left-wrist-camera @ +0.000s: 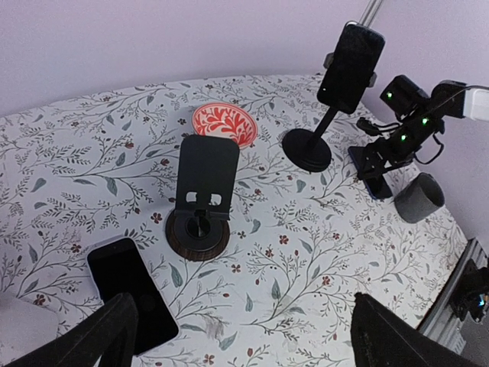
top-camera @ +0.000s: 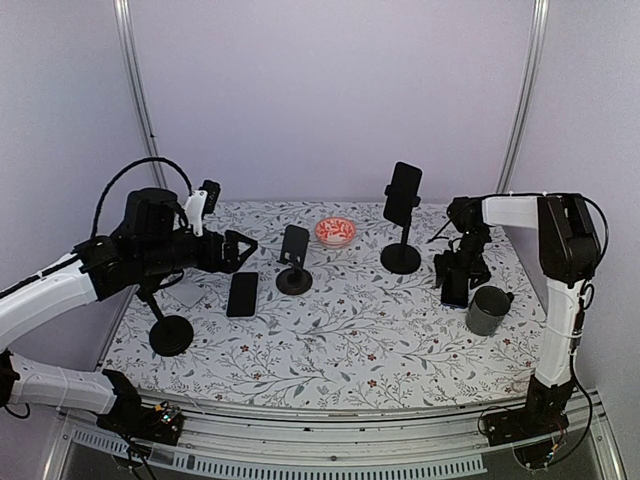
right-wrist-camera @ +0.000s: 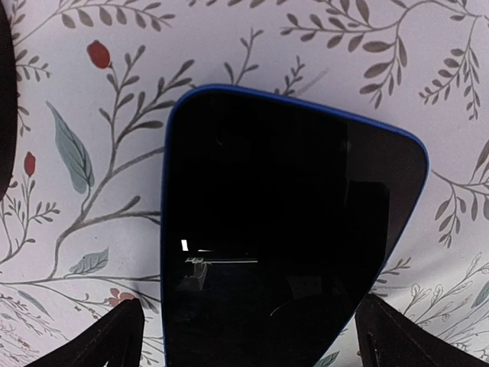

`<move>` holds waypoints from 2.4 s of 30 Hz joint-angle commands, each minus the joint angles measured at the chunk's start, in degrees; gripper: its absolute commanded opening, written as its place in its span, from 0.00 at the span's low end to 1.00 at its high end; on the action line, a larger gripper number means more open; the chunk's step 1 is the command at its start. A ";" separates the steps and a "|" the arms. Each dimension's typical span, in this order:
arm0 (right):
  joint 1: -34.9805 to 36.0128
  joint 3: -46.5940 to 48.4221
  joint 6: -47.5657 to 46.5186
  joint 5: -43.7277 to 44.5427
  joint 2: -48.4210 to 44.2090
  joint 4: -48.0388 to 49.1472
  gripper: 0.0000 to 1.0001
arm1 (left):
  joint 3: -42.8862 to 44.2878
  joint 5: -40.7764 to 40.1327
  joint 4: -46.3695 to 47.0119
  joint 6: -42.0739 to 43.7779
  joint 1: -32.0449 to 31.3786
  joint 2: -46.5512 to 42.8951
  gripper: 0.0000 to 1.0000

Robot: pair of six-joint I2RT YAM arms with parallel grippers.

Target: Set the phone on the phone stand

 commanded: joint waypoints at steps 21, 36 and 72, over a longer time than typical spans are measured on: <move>9.37 -2.47 1.45 -1.76 0.43 1.46 0.67 | -0.93 1.66 4.70 -1.01 0.69 0.87 0.96; 28.73 -9.19 5.71 -3.39 -10.04 6.26 0.59 | 2.91 4.57 5.77 -0.83 0.73 5.98 0.94; 31.82 -19.10 4.11 -7.35 -21.07 16.13 0.53 | 29.41 0.92 -1.06 -0.46 12.23 51.65 0.22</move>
